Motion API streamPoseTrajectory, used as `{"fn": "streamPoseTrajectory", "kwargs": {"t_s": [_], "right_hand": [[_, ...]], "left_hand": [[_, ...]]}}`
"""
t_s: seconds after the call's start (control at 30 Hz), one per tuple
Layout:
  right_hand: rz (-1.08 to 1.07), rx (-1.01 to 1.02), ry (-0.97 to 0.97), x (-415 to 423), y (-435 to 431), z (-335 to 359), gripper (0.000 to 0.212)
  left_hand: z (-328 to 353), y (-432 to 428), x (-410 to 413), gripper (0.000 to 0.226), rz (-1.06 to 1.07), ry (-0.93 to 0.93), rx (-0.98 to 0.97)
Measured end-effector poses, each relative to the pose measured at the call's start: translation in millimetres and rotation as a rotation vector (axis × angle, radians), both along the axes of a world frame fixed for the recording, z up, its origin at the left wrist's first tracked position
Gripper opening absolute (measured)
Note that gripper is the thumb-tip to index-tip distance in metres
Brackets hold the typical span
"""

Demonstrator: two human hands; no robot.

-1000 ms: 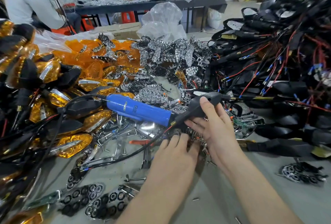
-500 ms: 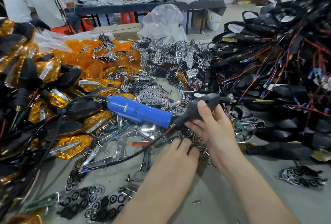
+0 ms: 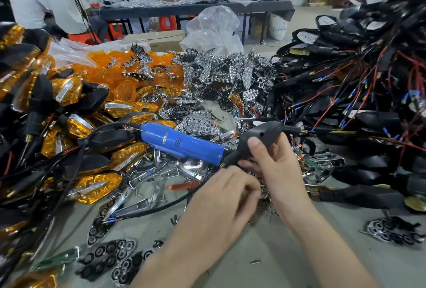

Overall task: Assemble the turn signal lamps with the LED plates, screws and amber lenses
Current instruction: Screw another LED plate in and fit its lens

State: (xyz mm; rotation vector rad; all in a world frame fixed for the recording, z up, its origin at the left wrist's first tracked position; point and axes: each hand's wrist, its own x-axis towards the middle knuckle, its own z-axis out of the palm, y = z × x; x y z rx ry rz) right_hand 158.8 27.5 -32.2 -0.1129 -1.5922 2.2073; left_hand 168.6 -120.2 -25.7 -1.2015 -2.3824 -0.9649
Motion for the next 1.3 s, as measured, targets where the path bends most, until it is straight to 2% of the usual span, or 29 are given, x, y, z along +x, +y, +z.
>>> {"fn": "streamPoseTrajectory", "kwargs": {"t_s": [0.07, 0.13, 0.3, 0.4, 0.53, 0.77, 1.1, 1.3], "right_hand": [[0.031, 0.042, 0.037, 2.1, -2.1, -0.3, 0.031], [0.057, 0.098, 0.049, 3.2, -3.6, -1.1, 0.027], [0.101, 0.209, 0.067, 7.1, -11.9, -4.8, 0.029], [0.095, 0.250, 0.081, 8.4, -18.8, -3.4, 0.029], [0.095, 0.269, 0.073, 9.5, -22.4, -2.7, 0.042], [0.100, 0.319, 0.064, 11.6, -22.1, -3.1, 0.048], [0.066, 0.390, 0.042, 13.2, -21.7, -1.9, 0.046], [0.070, 0.419, 0.034, 13.1, -21.2, -4.0, 0.037]], "left_hand": [[9.2, -3.7, -1.9, 0.005, 0.032, -0.132, 0.204], [13.6, -5.5, -4.9, 0.004, 0.106, -0.141, 0.342], [12.6, -8.2, -9.0, 0.009, 0.198, -0.286, 0.535], [12.1, -6.8, -8.7, 0.012, 0.228, -0.284, 0.511], [15.2, -5.8, -9.1, 0.007, 0.204, -0.234, 0.516], [14.3, -2.8, -10.3, 0.005, 0.175, -0.342, 0.582], [13.7, 3.7, -7.9, 0.009, 0.156, -0.442, 0.677], [13.4, 4.9, -10.2, 0.009, 0.162, -0.479, 0.712]]}}
